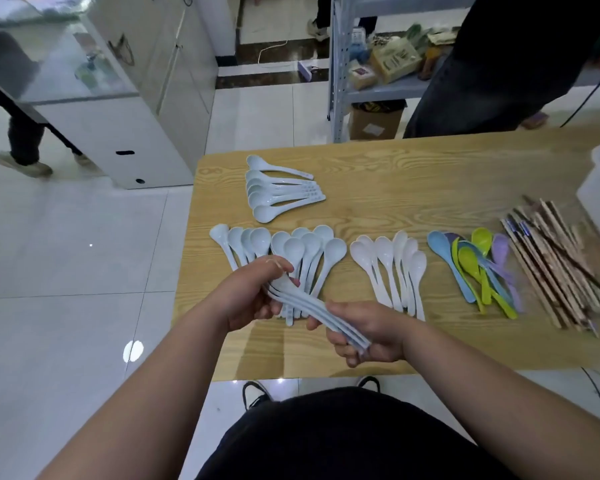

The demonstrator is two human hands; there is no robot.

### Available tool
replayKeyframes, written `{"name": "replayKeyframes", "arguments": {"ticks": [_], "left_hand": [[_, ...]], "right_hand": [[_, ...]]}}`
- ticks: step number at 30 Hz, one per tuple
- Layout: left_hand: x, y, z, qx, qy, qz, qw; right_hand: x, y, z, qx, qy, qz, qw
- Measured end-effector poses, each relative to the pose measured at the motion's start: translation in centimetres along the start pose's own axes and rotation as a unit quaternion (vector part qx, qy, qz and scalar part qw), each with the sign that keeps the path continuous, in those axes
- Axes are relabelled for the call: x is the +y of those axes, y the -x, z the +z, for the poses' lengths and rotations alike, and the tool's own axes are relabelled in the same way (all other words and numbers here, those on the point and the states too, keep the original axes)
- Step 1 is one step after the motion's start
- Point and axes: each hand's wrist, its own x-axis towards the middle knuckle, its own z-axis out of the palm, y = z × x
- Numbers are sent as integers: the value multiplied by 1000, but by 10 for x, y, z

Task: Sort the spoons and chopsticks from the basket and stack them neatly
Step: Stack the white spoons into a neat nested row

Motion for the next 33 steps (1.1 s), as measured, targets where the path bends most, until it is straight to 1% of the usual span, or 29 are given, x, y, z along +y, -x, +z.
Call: {"name": "replayKeyframes", "arguments": {"ticks": [2,4,6,8,9,11,12,13,15,16,18,21,24,31,33], "left_hand": [[4,2,6,-1,-42,-7,999],[5,4,9,0,-64,-2,998],[0,4,11,28,-100,25,994],[-4,3,13,73,-157,54,983],[-6,2,13,97,-194,63,974],[-9,-2,11,139,-245,78,956],[-10,-5,9,154,-248,87,952],[-11,-8,6,164,-244,97,951],[-10,-17,-2,173,-242,114,948],[-9,-23,-7,173,-247,120,946],[-3,-38,-19,173,-260,129,941],[13,-64,-42,175,-282,149,932],[29,-97,-66,158,-315,154,923],[47,-175,-107,143,-404,205,880],[45,-194,-112,156,-423,220,865]], "right_hand": [[-5,4,-17,32,82,-29,996],[-15,9,-32,68,218,-68,971],[-26,14,-40,82,355,-82,927],[-36,14,-46,96,451,-92,883],[-41,11,-48,105,499,-99,855],[-53,2,-52,123,599,-120,782],[-58,-4,-53,131,633,-132,751],[-65,-10,-53,140,653,-145,730],[-76,-24,-55,156,675,-170,701],[-82,-30,-56,162,682,-173,692],[-94,-45,-58,166,688,-170,685],[-118,-66,-59,187,684,-151,688],[-142,-88,-63,206,683,-140,686],[-180,-151,-94,270,686,-149,660],[-184,-168,-106,284,675,-159,663]]}}
